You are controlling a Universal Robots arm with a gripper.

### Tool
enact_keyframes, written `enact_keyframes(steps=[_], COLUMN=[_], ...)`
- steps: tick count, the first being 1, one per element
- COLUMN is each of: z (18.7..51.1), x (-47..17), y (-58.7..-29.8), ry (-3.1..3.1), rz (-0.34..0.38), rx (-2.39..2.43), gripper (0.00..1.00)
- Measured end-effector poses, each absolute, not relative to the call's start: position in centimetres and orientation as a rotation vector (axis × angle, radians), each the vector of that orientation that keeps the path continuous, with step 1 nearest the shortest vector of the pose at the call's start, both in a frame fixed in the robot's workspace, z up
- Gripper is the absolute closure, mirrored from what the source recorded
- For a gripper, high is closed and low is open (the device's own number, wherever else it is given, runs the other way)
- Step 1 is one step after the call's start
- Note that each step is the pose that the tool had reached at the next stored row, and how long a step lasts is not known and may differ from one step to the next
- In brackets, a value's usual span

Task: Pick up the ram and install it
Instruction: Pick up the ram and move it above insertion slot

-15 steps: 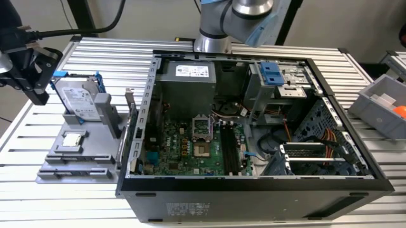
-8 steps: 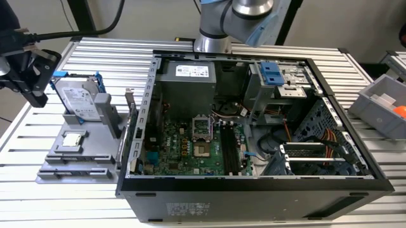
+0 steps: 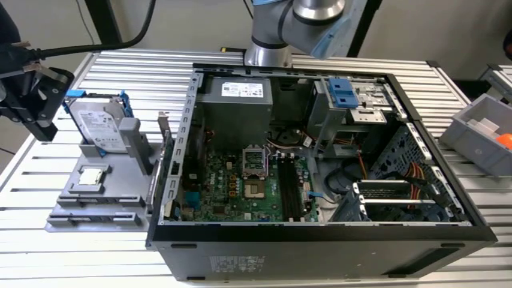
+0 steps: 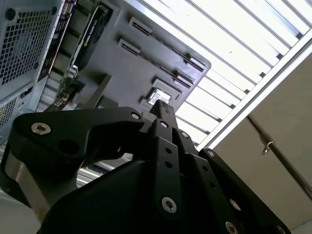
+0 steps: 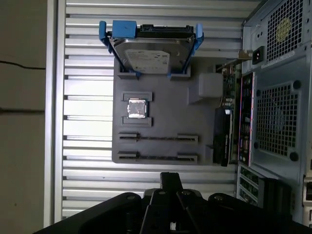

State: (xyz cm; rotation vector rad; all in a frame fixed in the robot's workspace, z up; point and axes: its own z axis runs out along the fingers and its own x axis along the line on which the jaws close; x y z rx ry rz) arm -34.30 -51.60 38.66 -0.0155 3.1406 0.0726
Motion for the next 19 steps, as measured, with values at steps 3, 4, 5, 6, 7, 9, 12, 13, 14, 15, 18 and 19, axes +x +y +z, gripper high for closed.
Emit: enact_keyframes(steps=[3,4,5,6,7,9,12,13,14,15,18,19], z=[38.66,38.66,38.66,38.64,38.63,38.62,38.59,38.59,38.59,38.58,38.58,38.58], x=[-34.30,-34.31,-34.30,-34.32,-34.34,-34.42,-34.57,-34.62,-34.64,-34.65,-34.73,-34.73], y=[-51.78,-51.79,-51.82,-51.85,-51.86,-51.87,-51.87,-51.87,-51.87,-51.87,-51.87,-51.87], ry=[3.141,3.141,3.141,3.140,3.140,3.140,3.140,3.140,3.140,3.140,3.140,3.140], rz=[0.073,0.072,0.073,0.073,0.073,0.073,0.073,0.073,0.072,0.073,0.073,0.073], rx=[-0.015,-0.014,-0.014,-0.013,-0.011,-0.007,-0.003,-0.002,-0.002,-0.002,-0.002,-0.002], gripper=[1.00,1.00,1.00,1.00,1.00,1.00,1.00,1.00,1.00,1.00,1.00,1.00])
